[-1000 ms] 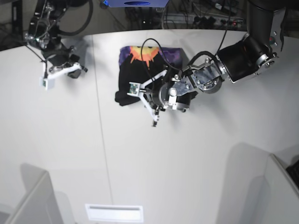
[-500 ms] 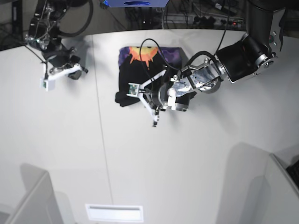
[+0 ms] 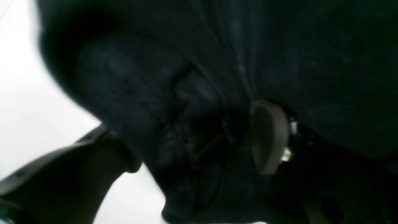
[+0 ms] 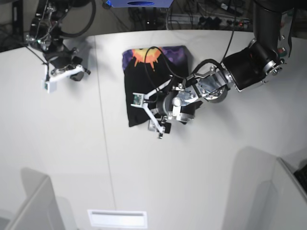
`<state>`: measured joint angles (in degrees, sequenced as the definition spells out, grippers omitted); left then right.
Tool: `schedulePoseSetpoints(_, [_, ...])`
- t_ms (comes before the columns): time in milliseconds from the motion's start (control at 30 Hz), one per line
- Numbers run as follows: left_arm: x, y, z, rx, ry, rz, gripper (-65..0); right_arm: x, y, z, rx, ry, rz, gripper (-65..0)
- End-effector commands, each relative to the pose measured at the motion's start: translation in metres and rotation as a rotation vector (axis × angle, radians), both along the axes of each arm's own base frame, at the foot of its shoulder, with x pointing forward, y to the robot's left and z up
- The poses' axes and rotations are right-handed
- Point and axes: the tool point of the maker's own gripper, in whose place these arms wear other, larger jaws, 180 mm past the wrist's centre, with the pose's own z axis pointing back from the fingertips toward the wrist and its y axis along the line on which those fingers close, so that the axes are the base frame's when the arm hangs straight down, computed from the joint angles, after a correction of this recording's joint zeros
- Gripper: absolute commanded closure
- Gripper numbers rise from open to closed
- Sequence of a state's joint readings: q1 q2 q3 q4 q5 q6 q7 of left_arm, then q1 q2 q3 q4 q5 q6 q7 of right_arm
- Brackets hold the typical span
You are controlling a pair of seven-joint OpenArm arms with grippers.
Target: Fold the T-shirt properly
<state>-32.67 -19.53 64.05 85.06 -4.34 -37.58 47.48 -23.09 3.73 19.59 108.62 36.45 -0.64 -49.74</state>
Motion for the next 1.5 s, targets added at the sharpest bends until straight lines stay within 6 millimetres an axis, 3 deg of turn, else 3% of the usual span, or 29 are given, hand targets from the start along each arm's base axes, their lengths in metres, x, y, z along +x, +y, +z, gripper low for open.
schedulePoseSetpoints(0, [0.018,0.009,0.014,0.019,-0.050,0.024,-52.5,0.005,-0.001,0.007,-0.003,-0.029,0.000,0.0])
schedulePoseSetpoints(233, [0.056,-0.002,0.082,-0.162,-0.175,0.110,-54.0,0.005,-0.001,0.007,-0.003,-0.029,0.000,0.0])
schedulePoseSetpoints(500, [0.053,0.003,0.133,-0.363,-0.253,0.209,-53.0,0.000,-0.001,0.005,-0.005,-0.020,0.002,0.0])
schedulePoseSetpoints(567, [0.051,0.021,0.145,-0.424,-0.280,0.290,-48.2,-0.005,-0.002,0.005,-0.012,-0.016,0.004,0.0])
schedulePoseSetpoints(600, [0.049,0.032,0.149,-0.451,-0.287,0.335,-41.6,-0.006,-0.003,0.007,-0.021,-0.020,0.009,0.0])
schedulePoseSetpoints(633, [0.046,0.043,0.150,-0.466,-0.295,0.376,-33.9,-0.008,-0.004,0.009,-0.029,-0.022,0.013,0.0])
schedulePoseSetpoints(733, [0.038,0.077,0.145,-0.492,-0.295,0.501,0.0,-0.008,-0.013,0.024,-0.119,-0.072,0.042,0.0])
schedulePoseSetpoints(867, [0.025,0.109,0.130,-0.521,-0.273,0.614,0.0,-0.012,-0.010,0.021,-0.268,-0.093,0.127,0.0])
schedulePoseSetpoints(1033, [-0.006,0.120,0.122,-0.706,-0.260,0.636,0.0,-0.029,0.009,0.012,-0.334,-0.111,0.217,0.0])
schedulePoseSetpoints(1300, [-0.058,0.156,0.109,-0.820,-0.246,0.728,0.0,-0.057,-0.016,0.018,-0.505,-0.184,0.290,0.0])
schedulePoseSetpoints(1467, [-0.100,0.151,0.099,-0.889,-0.180,0.731,0.0,-0.071,-0.021,0.018,-0.528,-0.183,0.328,0.0])
